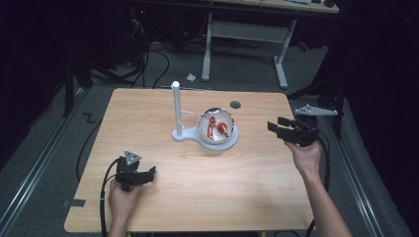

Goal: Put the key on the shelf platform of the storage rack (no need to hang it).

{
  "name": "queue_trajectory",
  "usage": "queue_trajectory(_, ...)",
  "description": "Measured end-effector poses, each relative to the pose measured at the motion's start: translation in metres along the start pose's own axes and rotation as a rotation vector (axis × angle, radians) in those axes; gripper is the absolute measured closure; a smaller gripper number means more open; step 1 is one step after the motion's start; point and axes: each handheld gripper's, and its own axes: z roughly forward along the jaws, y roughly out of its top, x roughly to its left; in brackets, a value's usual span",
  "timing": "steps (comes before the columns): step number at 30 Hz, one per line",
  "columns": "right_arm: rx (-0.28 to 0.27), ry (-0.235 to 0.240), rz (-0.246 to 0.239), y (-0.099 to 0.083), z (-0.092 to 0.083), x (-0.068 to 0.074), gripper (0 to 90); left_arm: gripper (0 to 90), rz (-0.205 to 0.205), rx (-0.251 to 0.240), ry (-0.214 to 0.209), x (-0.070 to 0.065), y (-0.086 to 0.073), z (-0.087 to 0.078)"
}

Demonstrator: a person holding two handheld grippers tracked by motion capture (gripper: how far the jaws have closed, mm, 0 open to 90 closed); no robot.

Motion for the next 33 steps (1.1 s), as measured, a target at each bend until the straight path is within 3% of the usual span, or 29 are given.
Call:
queue_trajectory(7,-0.019,0.001,-0.003,-0.007,-0.021,-0.003,48.4,18.9,-0.008,-0.001,0.003,-0.001,-0.001,0.0)
queue_trajectory(17,-0.032,-0.003,0.016,-0.024,-0.035,-0.007,48.4,18.9,-0.01,-0.003,0.004,-0.001,-0.001,0.0)
queue_trajectory(33,-0.035,-0.009,0.06,-0.054,-0.041,-0.014,48.2,19.0,-0.002,-0.002,0.002,0.0,0.0,0.0)
